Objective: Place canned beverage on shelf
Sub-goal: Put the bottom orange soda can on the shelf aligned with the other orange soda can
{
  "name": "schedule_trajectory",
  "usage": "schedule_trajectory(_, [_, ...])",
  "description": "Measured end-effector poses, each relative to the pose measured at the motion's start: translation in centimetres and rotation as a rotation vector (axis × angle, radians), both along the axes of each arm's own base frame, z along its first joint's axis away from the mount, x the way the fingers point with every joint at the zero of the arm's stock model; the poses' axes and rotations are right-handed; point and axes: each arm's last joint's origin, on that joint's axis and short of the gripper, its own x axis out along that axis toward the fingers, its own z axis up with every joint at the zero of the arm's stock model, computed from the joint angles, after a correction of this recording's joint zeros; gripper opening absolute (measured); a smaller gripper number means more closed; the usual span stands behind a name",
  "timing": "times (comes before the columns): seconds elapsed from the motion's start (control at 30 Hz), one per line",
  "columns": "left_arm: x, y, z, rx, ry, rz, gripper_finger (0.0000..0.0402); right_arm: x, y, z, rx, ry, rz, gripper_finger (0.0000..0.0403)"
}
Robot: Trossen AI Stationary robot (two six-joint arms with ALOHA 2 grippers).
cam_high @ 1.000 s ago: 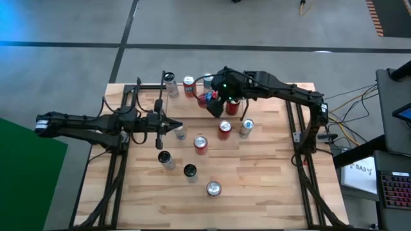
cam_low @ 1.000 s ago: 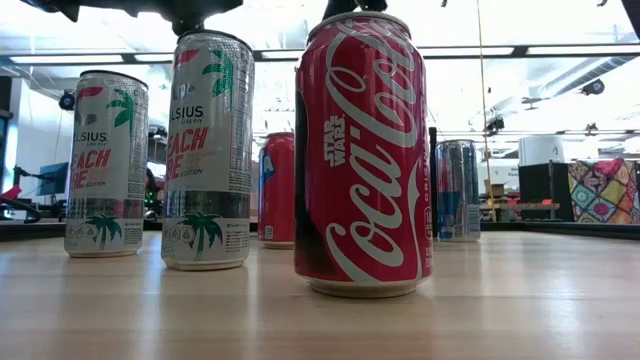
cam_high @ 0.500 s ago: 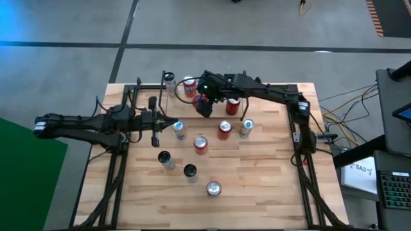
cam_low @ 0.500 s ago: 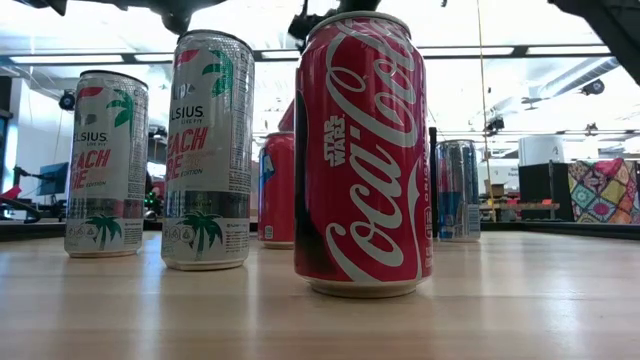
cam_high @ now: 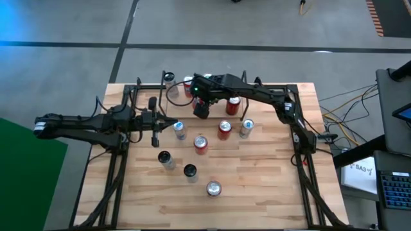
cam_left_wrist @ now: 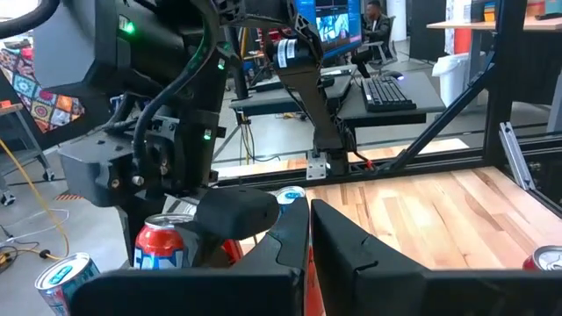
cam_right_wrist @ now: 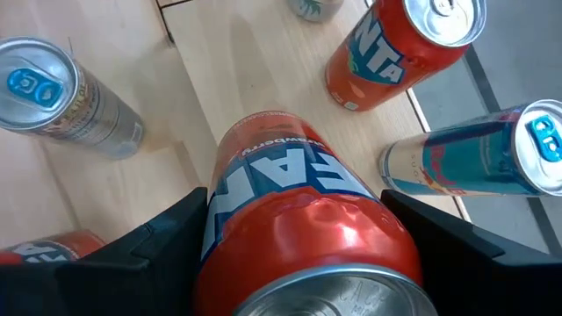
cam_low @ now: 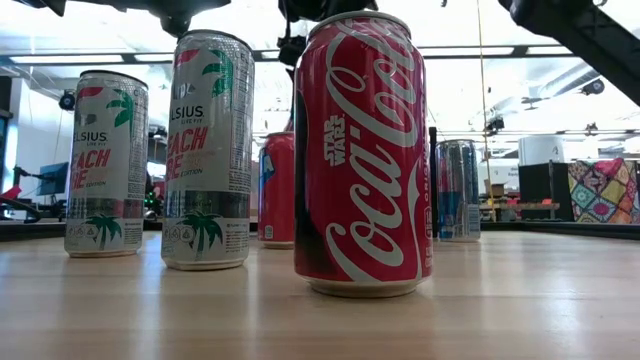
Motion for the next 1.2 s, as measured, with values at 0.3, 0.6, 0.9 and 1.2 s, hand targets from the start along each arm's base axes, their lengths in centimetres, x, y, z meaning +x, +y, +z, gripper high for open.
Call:
schedule_trajectory(0.3, [0.0, 0.0, 0.0, 0.0, 0.0, 0.0, 0.0, -0.2, -0.8, -0.4, 0.006, 0.024, -0.02, 0.0292])
schedule_trajectory(0.6, [0.2, 0.0, -0.1, 0.0, 0.01, 0.0, 0.0, 0.3, -0.9, -2.2, 0.029, 0.086, -0.018, 0.0292])
schedule_trajectory(0.9, [0.2, 0.0, -0.2, 0.0, 0.011, 0.0, 0.0, 0.4, -0.9, -2.4, 0.027, 0.085, -0.02, 0.0292])
schedule_trajectory(1.2, [0.2, 0.0, -0.2, 0.0, 0.011, 0.0, 0.0, 0.4, -0.9, -2.4, 0.027, 0.093, -0.017, 0.0293])
